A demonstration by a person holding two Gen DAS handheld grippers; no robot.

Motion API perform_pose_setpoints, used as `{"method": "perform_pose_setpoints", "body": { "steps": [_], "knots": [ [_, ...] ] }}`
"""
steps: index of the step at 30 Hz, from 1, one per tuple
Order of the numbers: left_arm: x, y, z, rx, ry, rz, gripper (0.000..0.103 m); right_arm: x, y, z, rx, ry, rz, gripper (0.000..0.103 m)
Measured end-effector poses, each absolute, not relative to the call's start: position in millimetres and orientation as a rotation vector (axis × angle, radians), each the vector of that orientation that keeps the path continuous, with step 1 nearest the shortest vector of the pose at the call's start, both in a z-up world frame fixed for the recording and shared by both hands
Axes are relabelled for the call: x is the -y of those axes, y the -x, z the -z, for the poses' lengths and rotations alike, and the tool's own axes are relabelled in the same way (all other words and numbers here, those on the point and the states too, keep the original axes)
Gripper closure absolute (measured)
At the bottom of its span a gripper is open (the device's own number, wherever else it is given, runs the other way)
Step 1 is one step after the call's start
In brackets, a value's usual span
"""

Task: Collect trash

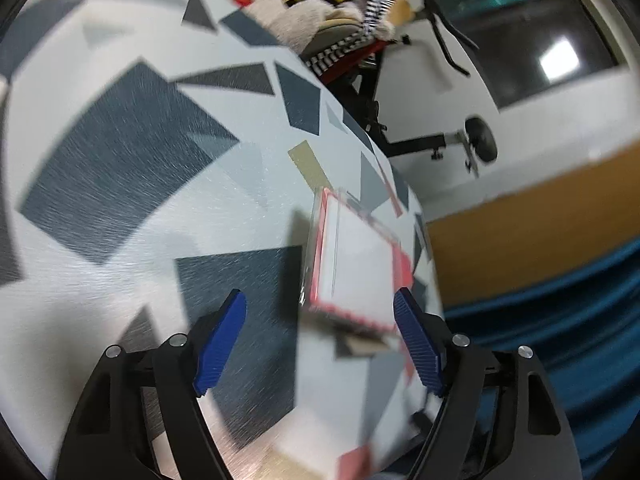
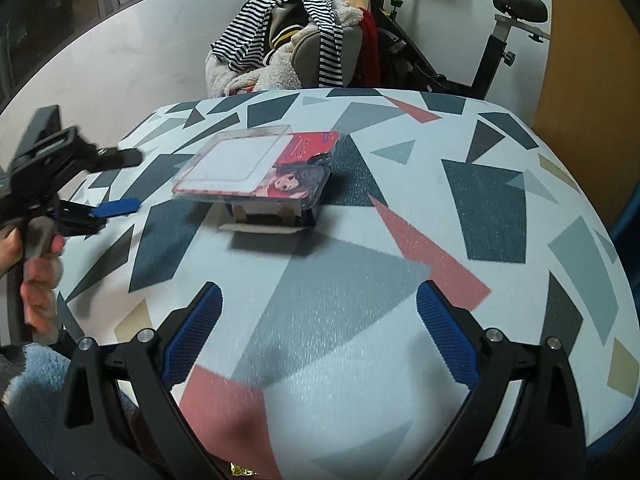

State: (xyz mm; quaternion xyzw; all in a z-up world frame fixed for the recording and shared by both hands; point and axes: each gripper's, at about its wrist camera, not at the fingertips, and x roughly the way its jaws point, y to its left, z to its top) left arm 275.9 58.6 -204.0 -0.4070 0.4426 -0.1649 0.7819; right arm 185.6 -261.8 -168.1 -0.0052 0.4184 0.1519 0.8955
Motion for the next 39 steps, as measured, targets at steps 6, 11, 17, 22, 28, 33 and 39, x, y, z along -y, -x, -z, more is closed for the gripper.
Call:
{"method": "perform_pose_setpoints", "body": {
  "steps": [6,11,17,22,28,33,39],
  "knots": [
    [-46.8,-300.7,227.0,-0.973,1.009,0.381,0.034,260.8,-197.9,172.7,-0.88,0.01,-0.315,0.007],
    [-30.4,-312.5,226.2,-0.995,1.0,0.432,0.041,262.3,-203.0,177.9,-0.891,0.01,-0.309,0.007],
    [-18.3,-311.3,223.8,-1.002,0.937,0.448,0.07,264.0,-204.4,181.1,-0.896,0.004,-0.303,0.007],
    [-16.6,-297.8,173.0,-0.844,0.816,0.498,0.084,263.0,-205.2,178.6,-0.891,0.012,-0.312,0.007],
    [-23.7,-275.2,87.0,-0.613,0.621,0.537,0.087,256.9,-213.7,170.7,-0.882,-0.003,-0.35,0.006],
    [-43.6,-265.9,51.3,-0.551,0.601,0.534,0.087,241.1,-225.0,164.3,-0.886,-0.023,-0.385,0.006],
    [-80.1,-240.6,38.6,-0.534,0.427,0.376,0.087,208.1,-245.1,158.2,-0.91,-0.097,-0.434,0.006]
  ]
}}
